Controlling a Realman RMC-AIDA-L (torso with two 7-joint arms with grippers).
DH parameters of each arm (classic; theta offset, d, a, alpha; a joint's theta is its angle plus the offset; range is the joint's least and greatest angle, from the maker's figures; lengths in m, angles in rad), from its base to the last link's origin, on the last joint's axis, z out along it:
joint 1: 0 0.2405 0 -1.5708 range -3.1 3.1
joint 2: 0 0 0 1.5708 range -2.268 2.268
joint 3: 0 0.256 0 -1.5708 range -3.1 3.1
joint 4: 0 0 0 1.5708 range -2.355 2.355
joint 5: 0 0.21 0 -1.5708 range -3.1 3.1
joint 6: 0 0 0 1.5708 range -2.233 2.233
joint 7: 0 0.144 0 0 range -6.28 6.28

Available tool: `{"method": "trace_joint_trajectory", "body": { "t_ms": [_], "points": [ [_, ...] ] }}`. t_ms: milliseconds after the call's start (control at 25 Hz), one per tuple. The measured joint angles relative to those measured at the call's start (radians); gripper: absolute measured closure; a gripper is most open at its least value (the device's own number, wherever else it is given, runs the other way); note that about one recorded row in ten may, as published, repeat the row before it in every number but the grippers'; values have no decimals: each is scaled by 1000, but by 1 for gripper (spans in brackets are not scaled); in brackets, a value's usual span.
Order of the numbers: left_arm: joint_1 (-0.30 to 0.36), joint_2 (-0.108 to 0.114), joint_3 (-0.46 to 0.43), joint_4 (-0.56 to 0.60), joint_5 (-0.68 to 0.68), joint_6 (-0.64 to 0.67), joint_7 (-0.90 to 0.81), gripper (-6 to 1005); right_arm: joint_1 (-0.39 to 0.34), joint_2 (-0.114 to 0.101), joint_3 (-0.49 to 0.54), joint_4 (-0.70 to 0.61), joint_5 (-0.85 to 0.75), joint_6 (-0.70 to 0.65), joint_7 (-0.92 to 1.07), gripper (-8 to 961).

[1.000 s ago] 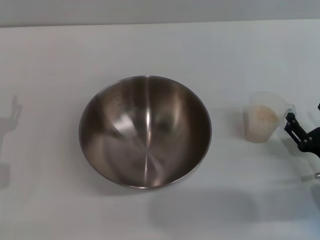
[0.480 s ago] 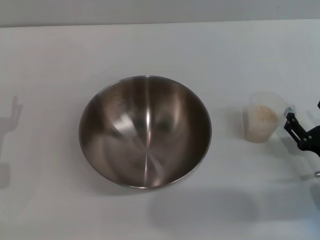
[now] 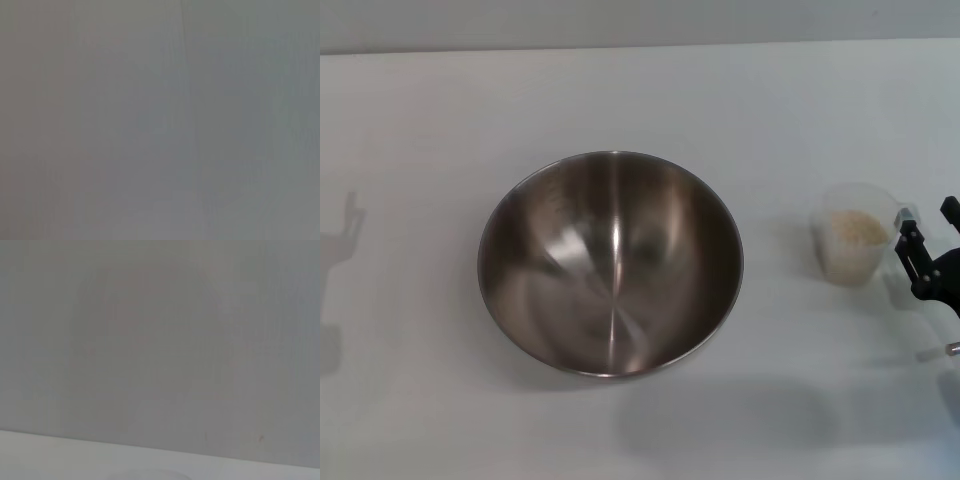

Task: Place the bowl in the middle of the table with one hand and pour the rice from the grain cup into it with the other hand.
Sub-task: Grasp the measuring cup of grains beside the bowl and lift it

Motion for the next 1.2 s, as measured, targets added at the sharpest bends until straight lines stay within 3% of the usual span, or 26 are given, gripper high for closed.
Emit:
{"method": "trace_joint_trajectory", "body": {
  "t_ms": [280, 720, 1040, 1200],
  "points": [
    [0, 0, 0, 5, -1, 0, 0, 166, 1, 1, 0, -2, 1, -1, 0, 502],
    [1, 0, 0, 8, -1, -7, 0, 166, 6, 3, 0, -2, 0, 7, -1, 530],
    [0, 0, 0, 8, -1, -12, 0, 166, 6, 4, 9, -2, 4, 20, -3, 929],
    [-1, 0, 0, 8, 0, -13, 0, 166, 4, 4, 10, -2, 5, 17, -4, 939]
  ]
}}
